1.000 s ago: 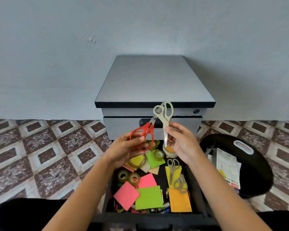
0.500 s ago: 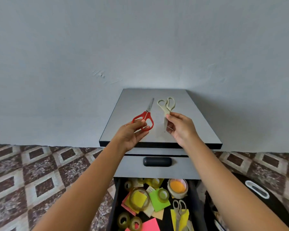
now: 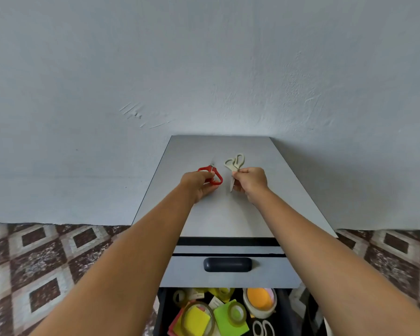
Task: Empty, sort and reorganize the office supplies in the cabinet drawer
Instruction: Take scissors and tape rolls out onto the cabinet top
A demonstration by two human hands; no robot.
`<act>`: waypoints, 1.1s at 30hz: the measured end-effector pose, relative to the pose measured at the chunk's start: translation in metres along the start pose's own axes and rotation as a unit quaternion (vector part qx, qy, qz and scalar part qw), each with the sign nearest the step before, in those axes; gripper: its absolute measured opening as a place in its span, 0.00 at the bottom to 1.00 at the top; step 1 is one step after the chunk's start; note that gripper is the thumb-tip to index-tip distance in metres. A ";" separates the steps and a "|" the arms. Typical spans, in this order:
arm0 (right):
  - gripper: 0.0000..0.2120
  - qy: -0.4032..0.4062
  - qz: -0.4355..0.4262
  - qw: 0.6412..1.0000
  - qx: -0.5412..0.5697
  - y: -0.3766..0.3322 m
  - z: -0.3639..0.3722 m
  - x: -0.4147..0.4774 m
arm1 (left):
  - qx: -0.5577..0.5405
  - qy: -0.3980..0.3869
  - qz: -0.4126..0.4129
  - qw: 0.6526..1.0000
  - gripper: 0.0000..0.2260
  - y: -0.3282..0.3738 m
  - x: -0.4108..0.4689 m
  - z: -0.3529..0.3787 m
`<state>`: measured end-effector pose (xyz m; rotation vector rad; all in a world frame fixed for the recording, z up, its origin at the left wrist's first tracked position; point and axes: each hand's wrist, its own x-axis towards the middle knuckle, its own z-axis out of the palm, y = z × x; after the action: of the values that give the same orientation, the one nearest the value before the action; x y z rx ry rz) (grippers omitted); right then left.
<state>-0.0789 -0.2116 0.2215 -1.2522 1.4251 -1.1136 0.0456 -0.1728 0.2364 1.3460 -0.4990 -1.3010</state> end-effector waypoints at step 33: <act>0.21 -0.142 -0.195 0.845 -0.477 0.011 -0.008 0.025 | 0.709 0.043 0.272 0.649 0.29 -0.016 0.049 -0.011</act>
<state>-0.0901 -0.2350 0.2107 -2.3799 1.5643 -0.3546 0.0642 -0.2070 0.2003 2.1582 -1.9328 -0.0873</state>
